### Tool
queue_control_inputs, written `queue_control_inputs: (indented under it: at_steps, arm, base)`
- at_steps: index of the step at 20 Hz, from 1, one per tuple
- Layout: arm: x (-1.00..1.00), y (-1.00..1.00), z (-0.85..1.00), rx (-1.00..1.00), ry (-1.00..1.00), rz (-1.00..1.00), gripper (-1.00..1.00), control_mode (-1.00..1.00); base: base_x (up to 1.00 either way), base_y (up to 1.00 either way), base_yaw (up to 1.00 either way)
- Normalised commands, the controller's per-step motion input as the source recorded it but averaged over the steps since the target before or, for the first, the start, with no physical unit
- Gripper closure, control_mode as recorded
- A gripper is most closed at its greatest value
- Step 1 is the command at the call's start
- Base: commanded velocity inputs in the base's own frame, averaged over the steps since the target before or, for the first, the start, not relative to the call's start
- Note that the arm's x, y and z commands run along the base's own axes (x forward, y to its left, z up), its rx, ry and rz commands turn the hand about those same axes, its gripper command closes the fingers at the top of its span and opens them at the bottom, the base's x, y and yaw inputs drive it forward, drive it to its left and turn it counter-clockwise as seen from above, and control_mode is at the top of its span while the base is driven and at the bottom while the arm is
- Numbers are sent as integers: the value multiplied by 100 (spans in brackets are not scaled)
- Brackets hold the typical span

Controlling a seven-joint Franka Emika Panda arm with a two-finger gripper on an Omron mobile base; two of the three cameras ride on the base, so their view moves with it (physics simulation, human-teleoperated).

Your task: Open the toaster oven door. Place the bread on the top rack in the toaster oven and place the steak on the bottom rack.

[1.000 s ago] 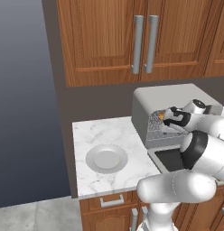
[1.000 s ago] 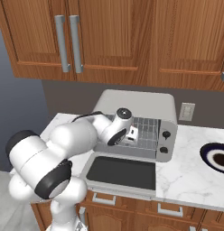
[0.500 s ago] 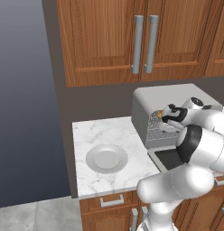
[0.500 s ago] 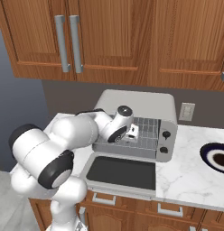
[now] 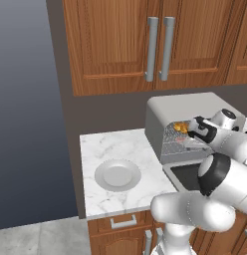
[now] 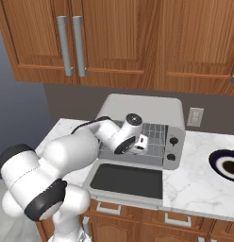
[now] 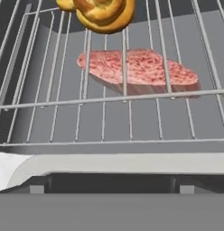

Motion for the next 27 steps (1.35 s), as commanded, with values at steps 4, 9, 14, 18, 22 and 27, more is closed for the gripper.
queue_control_inputs:
  at_steps: [4, 9, 14, 18, 22, 27]
  arm:
    - [-78, -12, 16, 0, 0, 0, -100, -100]
    - [-82, -7, 23, -2, 0, 0, -100, -100]
    - [-89, -3, 17, -6, 0, 0, -100, -100]
    - [-82, 0, 12, -10, 0, 0, -100, -100]
    - [-87, 0, 9, -6, 0, 0, -100, -100]
    - [-85, 0, 7, -6, 0, 0, -100, -100]
  base:
    - [0, 0, 0]
    - [0, 0, 0]
    - [0, 0, 0]
    - [0, 0, 0]
    - [0, 0, 0]
    - [0, 0, 0]
